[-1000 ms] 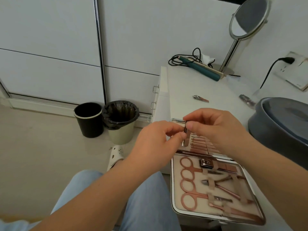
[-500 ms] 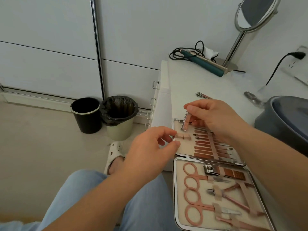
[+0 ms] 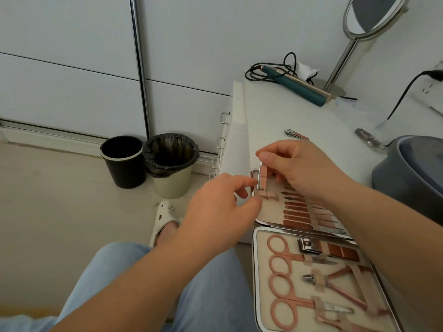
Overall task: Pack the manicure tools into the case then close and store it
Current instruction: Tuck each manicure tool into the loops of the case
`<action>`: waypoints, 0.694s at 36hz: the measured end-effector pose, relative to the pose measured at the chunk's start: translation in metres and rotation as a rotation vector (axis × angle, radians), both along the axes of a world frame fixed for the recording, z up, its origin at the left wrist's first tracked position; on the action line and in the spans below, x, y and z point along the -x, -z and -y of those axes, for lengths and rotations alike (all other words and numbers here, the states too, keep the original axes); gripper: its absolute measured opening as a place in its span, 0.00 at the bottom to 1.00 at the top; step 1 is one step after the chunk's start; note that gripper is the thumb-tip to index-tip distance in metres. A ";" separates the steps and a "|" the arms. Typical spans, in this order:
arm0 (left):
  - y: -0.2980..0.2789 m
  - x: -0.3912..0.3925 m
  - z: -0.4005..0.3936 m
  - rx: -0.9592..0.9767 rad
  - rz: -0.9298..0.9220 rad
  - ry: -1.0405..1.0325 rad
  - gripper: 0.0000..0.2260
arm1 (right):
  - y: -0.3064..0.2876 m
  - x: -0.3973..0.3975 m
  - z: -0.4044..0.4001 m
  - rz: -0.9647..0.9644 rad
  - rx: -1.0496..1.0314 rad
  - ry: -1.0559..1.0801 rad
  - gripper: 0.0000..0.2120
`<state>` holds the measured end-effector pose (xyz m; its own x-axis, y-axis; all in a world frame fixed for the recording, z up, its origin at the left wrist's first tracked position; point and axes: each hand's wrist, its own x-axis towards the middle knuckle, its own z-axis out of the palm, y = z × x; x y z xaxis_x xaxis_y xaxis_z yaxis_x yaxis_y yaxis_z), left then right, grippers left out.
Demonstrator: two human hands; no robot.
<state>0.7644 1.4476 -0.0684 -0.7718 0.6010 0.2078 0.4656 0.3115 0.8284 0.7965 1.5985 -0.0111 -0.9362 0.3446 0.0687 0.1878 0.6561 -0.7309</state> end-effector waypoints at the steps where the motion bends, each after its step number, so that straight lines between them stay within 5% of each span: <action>1: -0.004 0.002 -0.003 0.014 -0.013 -0.020 0.12 | -0.001 0.000 0.001 -0.017 -0.003 0.000 0.05; 6: -0.025 0.014 -0.024 0.180 -0.142 -0.175 0.20 | -0.003 -0.002 0.005 -0.091 0.028 0.017 0.06; 14: -0.025 0.015 -0.036 0.255 -0.311 -0.199 0.20 | -0.004 -0.010 0.002 -0.099 0.094 0.055 0.05; 25: -0.007 0.018 -0.009 0.097 -0.165 -0.088 0.09 | 0.002 -0.001 -0.001 -0.018 0.039 0.025 0.05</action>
<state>0.7468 1.4563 -0.0618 -0.7824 0.5564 0.2796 0.5598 0.4317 0.7073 0.7980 1.5998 -0.0134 -0.9259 0.3708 0.0716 0.1903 0.6219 -0.7596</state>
